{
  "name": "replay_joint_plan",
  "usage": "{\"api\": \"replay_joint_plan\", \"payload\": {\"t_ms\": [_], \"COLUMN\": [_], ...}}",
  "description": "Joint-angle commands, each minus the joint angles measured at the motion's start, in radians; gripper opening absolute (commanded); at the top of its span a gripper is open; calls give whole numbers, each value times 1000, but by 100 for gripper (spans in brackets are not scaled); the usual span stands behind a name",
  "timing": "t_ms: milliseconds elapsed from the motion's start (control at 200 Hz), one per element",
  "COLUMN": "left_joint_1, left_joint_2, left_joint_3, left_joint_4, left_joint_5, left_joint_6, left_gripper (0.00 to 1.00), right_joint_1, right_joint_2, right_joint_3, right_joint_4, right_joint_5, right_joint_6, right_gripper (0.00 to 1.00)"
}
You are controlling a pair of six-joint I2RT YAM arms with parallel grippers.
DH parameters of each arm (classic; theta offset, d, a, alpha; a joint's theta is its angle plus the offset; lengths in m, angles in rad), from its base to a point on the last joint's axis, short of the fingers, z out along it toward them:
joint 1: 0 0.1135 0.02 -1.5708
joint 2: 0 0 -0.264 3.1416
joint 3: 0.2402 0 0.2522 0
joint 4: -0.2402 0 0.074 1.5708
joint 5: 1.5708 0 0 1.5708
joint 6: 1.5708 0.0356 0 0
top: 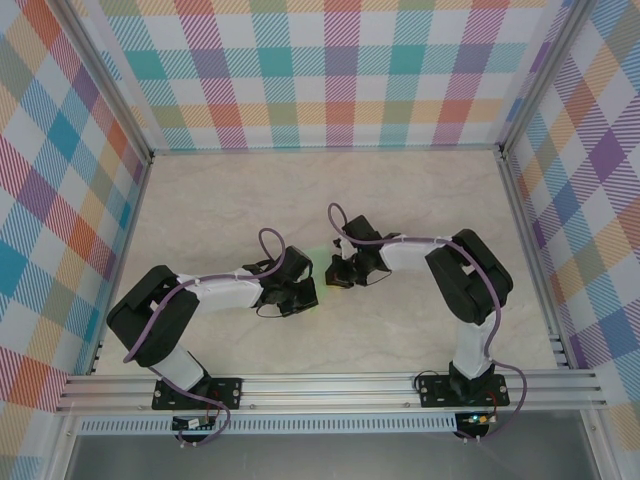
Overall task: Fold a paper plane with a square sheet of paper (pick it up from the middle)
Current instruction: Third fold the triangle at the center of the table, then fourth fold the wing at the center of the table.
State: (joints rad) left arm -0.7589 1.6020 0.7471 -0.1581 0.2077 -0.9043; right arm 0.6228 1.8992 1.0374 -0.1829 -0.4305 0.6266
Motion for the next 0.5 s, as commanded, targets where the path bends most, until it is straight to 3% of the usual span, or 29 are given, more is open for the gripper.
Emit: {"api": "replay_joint_plan", "payload": {"t_ms": [0, 125, 290, 495], "left_joint_1": [-10, -8, -9, -9], "left_joint_2": [27, 21, -21, -97], "left_joint_3": [-46, -49, -15, 76], "left_joint_4": [-174, -161, -163, -158], "left_joint_5": [-63, -59, -63, -102], "left_joint_6": [3, 0, 42, 103], "left_gripper": [0, 0, 4, 14], "right_joint_1": [-70, -87, -86, -86], "right_joint_2": [26, -21, -107, -197], "right_joint_3": [32, 54, 34, -70], "right_joint_4": [-66, -89, -83, -25], "right_joint_5": [112, 144, 75, 1], "right_joint_6": [-28, -35, -8, 53], "right_gripper": [0, 0, 0, 28]}}
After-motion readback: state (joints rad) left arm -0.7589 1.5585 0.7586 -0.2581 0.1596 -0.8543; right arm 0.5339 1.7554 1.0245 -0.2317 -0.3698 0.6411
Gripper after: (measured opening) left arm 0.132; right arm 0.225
